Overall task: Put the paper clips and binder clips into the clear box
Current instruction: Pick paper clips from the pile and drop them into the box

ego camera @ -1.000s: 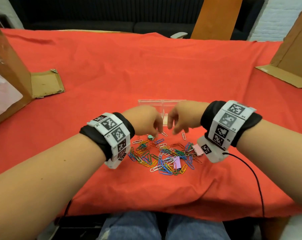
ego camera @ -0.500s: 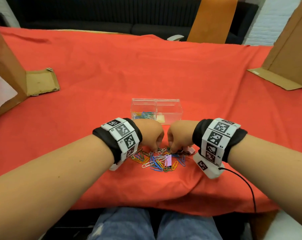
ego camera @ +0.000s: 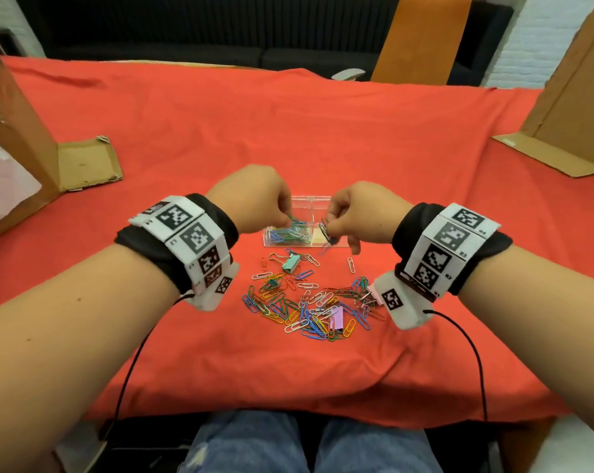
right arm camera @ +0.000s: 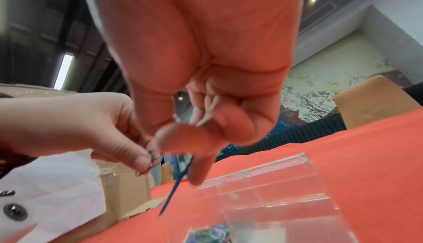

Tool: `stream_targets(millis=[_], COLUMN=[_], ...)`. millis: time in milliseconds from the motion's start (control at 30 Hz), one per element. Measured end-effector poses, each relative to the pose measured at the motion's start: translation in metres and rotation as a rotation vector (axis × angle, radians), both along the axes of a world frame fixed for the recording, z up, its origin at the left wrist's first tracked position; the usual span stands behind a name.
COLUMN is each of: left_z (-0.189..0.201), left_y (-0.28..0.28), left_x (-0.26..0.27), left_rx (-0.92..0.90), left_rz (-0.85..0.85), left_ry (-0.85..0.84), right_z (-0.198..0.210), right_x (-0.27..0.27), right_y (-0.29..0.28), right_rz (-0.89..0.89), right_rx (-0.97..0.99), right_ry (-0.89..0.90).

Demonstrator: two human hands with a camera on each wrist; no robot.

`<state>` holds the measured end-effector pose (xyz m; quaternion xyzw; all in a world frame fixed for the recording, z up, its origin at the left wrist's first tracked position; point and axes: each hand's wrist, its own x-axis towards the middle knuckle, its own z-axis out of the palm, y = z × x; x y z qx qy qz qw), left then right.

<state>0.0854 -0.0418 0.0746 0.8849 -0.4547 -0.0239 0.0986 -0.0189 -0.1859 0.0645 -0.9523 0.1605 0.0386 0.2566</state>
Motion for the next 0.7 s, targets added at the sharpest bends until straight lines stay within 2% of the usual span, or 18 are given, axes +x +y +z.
stream_targets(millis=[167, 333, 600, 700], left_z=[0.005, -0.001, -0.016, -0.018], left_y=[-0.005, -0.013, -0.015, -0.011], left_x=[0.017, 0.024, 0.031, 0.026], left_rx=[-0.125, -0.122, -0.053, -0.037], left_rz=[0.127, 0.195, 0.203, 0.175], left_ry=[-0.022, -0.044, 0.012, 0.035], right_z=[0.003, 0.002, -0.010, -0.009], right_x=[0.022, 0.042, 0.050, 0.042], right_y=[0.000, 0.004, 0.006, 0.004], right_rz=[-0.155, -0.268, -0.182, -0.161], right_rx=[0.092, 0.162, 0.106, 0.143], right_ry=[-0.202, -0.320, -0.179, -0.205])
